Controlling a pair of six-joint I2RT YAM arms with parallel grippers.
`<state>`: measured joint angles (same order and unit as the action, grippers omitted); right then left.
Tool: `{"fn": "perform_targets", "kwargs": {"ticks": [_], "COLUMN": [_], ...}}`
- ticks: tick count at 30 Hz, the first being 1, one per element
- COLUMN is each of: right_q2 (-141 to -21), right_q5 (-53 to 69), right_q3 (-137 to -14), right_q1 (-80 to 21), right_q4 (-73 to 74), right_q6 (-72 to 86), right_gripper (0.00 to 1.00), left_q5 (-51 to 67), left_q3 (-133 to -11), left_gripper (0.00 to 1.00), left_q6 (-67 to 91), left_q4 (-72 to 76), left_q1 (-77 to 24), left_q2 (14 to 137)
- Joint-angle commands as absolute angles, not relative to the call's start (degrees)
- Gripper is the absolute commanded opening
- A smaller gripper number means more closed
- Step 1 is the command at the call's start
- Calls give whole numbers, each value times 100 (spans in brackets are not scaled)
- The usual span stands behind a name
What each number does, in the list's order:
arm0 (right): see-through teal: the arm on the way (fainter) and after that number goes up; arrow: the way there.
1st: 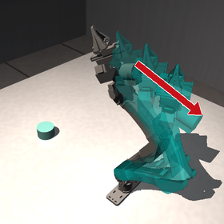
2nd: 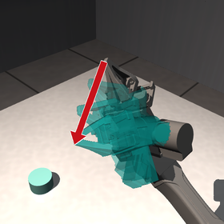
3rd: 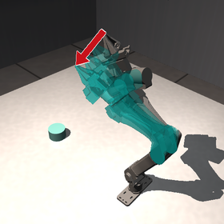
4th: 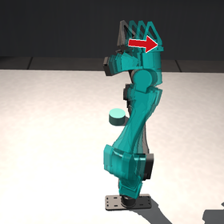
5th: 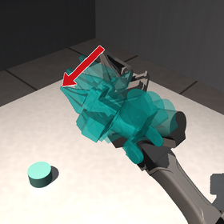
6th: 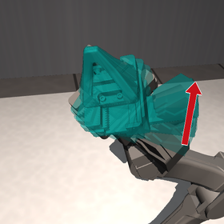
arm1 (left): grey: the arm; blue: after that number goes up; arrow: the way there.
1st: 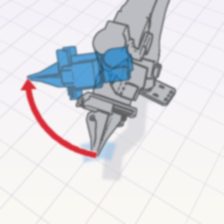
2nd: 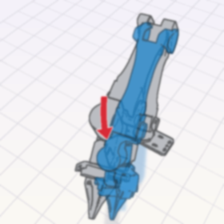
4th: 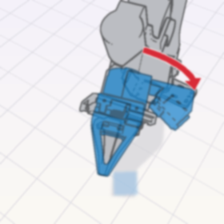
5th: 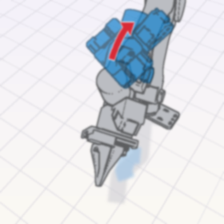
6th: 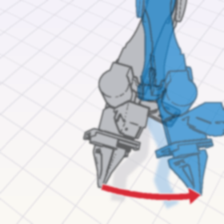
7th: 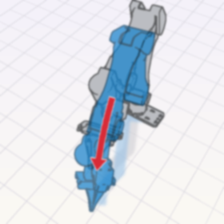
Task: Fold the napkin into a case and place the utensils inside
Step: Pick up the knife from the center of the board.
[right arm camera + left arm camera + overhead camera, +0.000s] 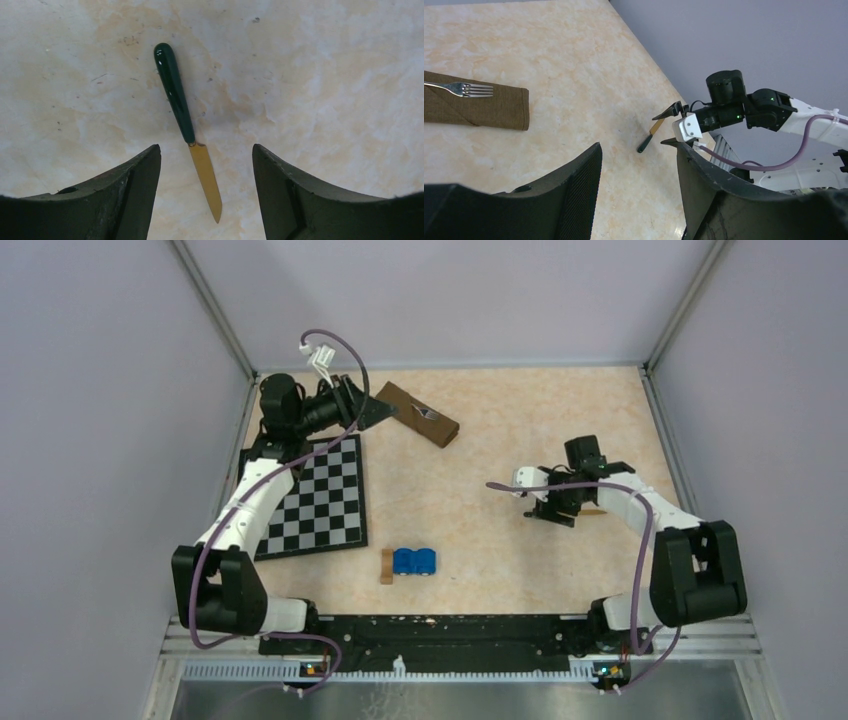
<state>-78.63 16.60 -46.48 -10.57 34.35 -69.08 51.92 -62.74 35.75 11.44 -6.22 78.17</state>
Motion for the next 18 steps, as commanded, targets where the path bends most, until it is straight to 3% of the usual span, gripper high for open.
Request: {"fn": "perform_targets", "kwargs": {"ticks": [1, 14, 16, 18], "right_q2": [-8114, -8657, -8715, -8772], "right_q5": [2210, 1776, 1748, 1798], "right_q3": [-4614, -4591, -4496, -4441], "right_q1": [-1029, -1013, -1003, -978], "right_q4": [3258, 3224, 3148, 3097], "right_q6": [-7217, -7427, -7411, -7318], "right_gripper": [66, 58, 51, 37], "left_q5": [5391, 5431, 5434, 5437], "left_q3": [-6234, -6192, -6192, -6186], "left_gripper": [62, 62, 62, 62], "left_q6": [3707, 3778, 3788, 3776], "left_q4": [1613, 1711, 1715, 1723], "left_q1": [-556, -483, -472, -475], "left_q2": [7800, 7869, 7869, 7869]}}
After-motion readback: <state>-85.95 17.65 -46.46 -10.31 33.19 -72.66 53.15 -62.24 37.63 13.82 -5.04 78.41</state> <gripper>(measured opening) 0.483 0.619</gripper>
